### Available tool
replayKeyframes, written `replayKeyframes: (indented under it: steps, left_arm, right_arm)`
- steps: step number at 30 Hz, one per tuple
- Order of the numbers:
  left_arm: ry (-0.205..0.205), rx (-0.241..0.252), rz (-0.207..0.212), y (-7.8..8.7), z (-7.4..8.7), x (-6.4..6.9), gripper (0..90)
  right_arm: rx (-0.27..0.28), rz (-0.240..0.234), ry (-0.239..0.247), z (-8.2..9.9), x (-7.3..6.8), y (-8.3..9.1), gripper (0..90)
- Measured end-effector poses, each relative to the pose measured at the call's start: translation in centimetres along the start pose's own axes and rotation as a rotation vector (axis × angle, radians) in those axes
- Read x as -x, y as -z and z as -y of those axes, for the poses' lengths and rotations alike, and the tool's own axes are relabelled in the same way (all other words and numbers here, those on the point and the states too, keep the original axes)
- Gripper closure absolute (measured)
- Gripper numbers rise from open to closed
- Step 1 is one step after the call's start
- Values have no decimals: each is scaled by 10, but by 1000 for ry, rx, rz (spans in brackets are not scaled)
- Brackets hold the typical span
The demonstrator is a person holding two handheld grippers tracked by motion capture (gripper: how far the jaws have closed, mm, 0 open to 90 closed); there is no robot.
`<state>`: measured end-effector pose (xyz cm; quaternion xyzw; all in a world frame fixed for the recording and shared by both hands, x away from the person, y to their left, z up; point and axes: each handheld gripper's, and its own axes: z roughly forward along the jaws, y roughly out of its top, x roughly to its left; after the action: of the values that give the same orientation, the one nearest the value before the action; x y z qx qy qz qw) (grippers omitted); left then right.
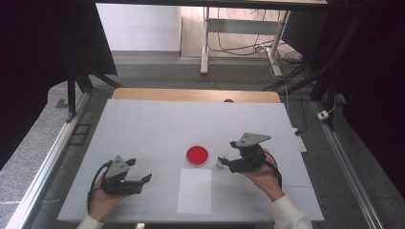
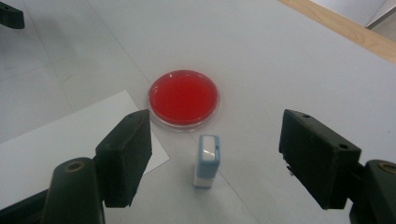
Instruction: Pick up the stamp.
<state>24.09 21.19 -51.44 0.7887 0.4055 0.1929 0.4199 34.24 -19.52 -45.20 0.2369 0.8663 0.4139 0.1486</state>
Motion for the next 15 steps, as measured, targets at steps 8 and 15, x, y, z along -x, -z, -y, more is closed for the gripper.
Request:
replayKeyframes:
  steps: [8, 15]
  left_arm:
    - [-2, -5, -6, 0, 1, 1, 179]
    - [1, -9, -11, -1, 2, 1, 179]
  right_arm:
    - [-37, -10, 3, 8, -3, -16, 278]
    - [-52, -13, 2, 13, -3, -23, 323]
